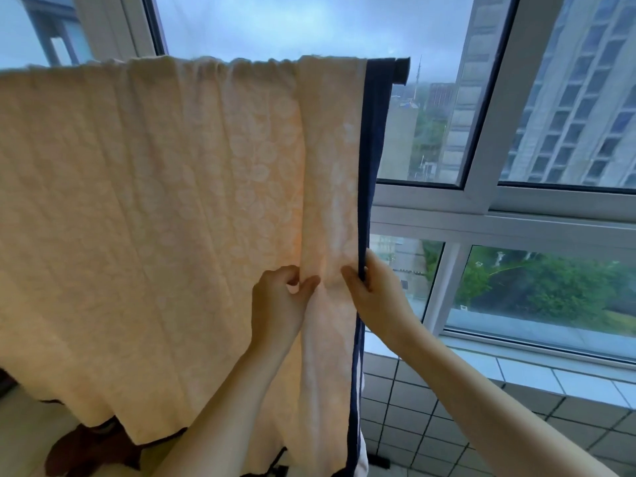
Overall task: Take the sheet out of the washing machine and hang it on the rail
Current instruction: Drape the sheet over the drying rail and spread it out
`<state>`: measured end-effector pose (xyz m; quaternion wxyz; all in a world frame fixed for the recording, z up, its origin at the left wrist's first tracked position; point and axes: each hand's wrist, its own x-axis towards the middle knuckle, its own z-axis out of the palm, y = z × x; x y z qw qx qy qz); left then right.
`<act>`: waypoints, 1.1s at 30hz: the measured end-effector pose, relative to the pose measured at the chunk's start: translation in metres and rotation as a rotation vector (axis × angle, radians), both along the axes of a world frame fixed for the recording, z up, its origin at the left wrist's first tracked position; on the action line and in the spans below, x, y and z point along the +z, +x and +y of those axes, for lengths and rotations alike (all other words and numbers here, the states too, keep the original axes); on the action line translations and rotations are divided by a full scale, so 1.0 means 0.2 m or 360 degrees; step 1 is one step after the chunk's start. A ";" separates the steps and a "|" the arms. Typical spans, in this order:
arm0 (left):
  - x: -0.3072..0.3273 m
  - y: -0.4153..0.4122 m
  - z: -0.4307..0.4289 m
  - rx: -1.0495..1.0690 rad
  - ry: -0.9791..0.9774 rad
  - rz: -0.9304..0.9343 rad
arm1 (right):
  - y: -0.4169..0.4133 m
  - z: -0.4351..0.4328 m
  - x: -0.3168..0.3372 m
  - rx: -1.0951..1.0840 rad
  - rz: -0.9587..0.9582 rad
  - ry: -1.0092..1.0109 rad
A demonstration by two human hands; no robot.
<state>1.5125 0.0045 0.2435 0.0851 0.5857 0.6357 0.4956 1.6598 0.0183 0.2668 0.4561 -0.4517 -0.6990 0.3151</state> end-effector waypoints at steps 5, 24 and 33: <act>-0.10 0.02 0.02 0.0092 0.0001 0.0068 | 0.07 0.03 -0.06 -0.0205 -0.0060 0.0037; 0.15 -0.35 0.04 0.0491 0.0379 -0.0300 | -0.01 0.02 0.15 -0.0345 0.0207 0.0414; 0.26 -0.60 0.15 0.0429 0.0372 -0.0396 | -0.24 0.04 0.25 -0.0724 -0.0449 0.0689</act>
